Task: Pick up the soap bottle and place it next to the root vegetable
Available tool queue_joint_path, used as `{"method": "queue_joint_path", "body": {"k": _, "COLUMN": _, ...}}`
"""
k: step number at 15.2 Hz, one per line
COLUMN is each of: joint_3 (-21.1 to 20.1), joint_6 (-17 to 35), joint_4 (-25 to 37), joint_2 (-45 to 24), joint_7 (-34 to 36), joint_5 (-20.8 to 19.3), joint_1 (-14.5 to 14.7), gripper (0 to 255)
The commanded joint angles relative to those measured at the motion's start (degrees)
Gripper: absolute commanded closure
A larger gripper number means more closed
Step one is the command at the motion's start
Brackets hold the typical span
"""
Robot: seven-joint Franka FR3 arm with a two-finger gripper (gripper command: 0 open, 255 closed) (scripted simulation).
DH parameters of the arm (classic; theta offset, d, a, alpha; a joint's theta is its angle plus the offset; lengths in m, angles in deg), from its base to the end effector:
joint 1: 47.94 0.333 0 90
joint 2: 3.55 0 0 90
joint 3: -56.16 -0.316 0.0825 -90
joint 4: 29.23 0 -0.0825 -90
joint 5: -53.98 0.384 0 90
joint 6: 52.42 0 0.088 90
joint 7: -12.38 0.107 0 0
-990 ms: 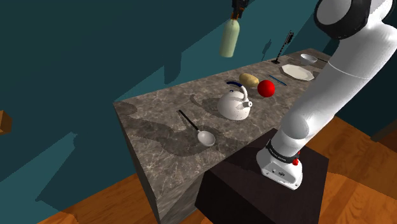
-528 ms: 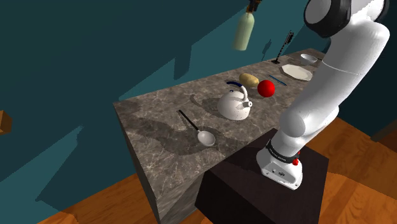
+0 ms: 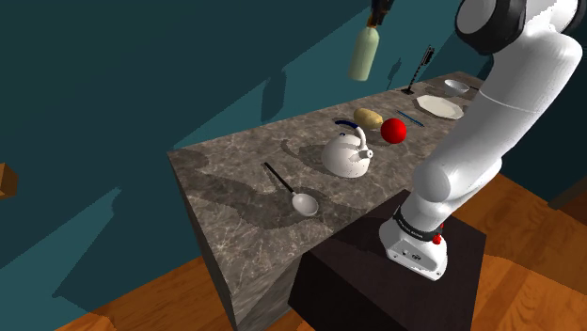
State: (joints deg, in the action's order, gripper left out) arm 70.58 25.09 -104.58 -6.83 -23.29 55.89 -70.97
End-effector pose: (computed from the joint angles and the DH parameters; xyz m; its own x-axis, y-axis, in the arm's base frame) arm 0.4391 -0.3244 0.6926 0.9997 -0.0238 -0.0037 -0.0239 -0.9994 -0.0253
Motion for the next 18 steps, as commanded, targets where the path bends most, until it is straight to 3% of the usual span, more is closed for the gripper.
{"method": "queue_joint_path", "body": {"k": 1, "joint_3": -0.08, "joint_6": 1.86, "joint_4": -2.64, "joint_2": 0.86, "joint_7": 0.07, "joint_5": -0.23, "joint_1": 0.12, "gripper": 255}}
{"method": "queue_joint_path", "body": {"k": 18, "joint_3": -0.52, "joint_6": 16.43, "joint_4": -21.71, "joint_2": 5.52, "joint_7": 0.66, "joint_5": -1.38, "joint_1": 0.59, "gripper": 255}}
